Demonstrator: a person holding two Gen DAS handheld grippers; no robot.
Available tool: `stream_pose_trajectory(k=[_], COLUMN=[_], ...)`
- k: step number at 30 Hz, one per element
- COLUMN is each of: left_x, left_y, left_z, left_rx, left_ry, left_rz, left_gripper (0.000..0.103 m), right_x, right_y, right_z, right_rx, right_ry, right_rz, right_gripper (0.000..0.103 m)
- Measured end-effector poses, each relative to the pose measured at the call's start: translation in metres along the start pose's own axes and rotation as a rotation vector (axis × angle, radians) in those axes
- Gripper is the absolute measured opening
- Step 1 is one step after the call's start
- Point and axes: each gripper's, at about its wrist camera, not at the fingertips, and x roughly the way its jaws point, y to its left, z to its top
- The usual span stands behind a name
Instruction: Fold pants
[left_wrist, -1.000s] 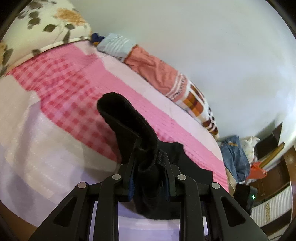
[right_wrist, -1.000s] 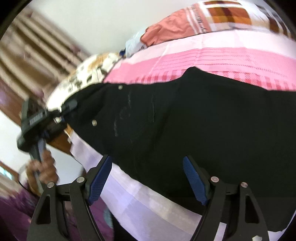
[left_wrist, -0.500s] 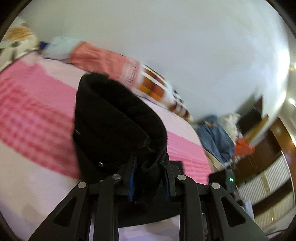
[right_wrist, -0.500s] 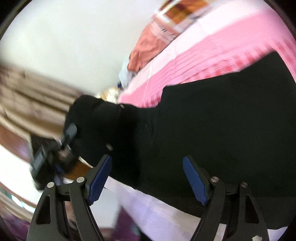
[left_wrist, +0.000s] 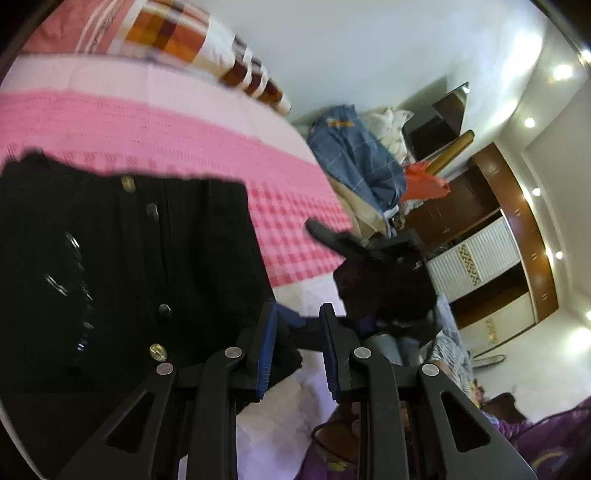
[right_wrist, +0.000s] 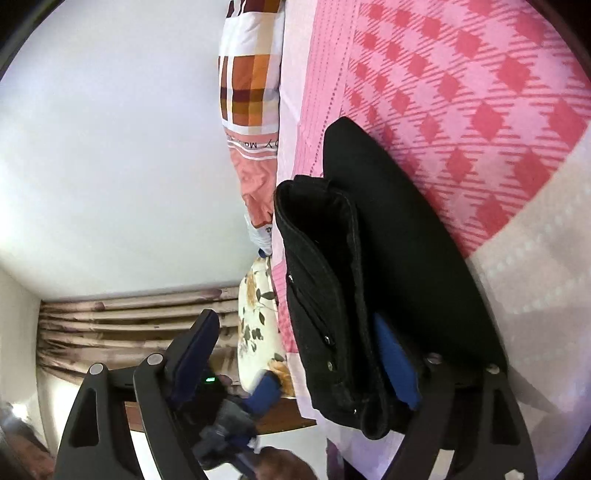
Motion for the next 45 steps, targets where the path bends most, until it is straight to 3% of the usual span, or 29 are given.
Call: stream_pose_trajectory(k=[4, 6, 7, 9, 11, 12, 13, 20, 25, 34, 38, 41, 43, 45], left_x=[-0.036, -0.053, -0.06, -0.071, -0.08, -0.083, -0.086, -0.11, -0.111, -0.087, -0.086, -0.088, -0.09, -0.092], left_y=[-0.019, -0.02, -0.017, -0.006, 0.008, 0.014, 0.019, 0.058, 0.066, 0.072, 0.073, 0.077, 0.079, 0.081], left_z=[0.012, 0.01, 0.007, 0.002, -0.006, -0.011, -0.016, -0.038, -0.039, -0.049, -0.047, -0.047, -0.047, -0.048], left_rx=[0.104, 0.125, 0.122, 0.092, 0.058, 0.046, 0.035, -0.112, -0.142, -0.138, -0.142, -0.165, -0.183, -0.199], left_ry=[-0.087, -0.12, -0.127, -0.136, -0.127, -0.123, -0.123, -0.11, -0.111, -0.021, -0.014, -0.018, -0.02, -0.025], left_rz=[0.078, 0.147, 0.172, 0.2, 0.225, 0.245, 0.269, 0.346, 0.365, 0.384, 0.382, 0.37, 0.358, 0.346], left_gripper=[0.029, 0.042, 0.054, 0.06, 0.06, 0.06, 0.06, 0.06, 0.062, 0.063, 0.063, 0.064, 0.065, 0.065], right_x=[0.005, 0.012, 0.014, 0.023, 0.031, 0.036, 0.038, 0.008, -0.015, -0.018, -0.042, -0.07, -0.073, -0.067], right_y=[0.005, 0.011, 0.016, 0.025, 0.03, 0.031, 0.029, 0.036, 0.029, 0.001, 0.024, 0.045, 0.043, 0.033], right_z=[0.004, 0.005, 0.002, -0.003, -0.005, -0.006, -0.005, -0.003, 0.003, 0.009, 0.007, -0.009, -0.027, -0.044], right_rx=[-0.021, -0.063, -0.099, -0.188, -0.278, -0.332, -0.35, -0.31, -0.259, -0.153, -0.229, -0.212, -0.143, -0.076], right_ry=[0.014, 0.039, 0.052, 0.089, 0.106, 0.113, 0.117, 0.059, 0.001, 0.012, -0.063, -0.094, -0.06, -0.017], right_rz=[-0.035, -0.095, -0.131, -0.224, -0.313, -0.392, -0.435, -0.31, -0.298, -0.289, -0.33, -0.198, -0.125, -0.107], right_gripper=[0.082, 0.081, 0.081, 0.081, 0.066, 0.034, 0.018, 0.013, 0.013, 0.014, 0.018, 0.018, 0.019, 0.02])
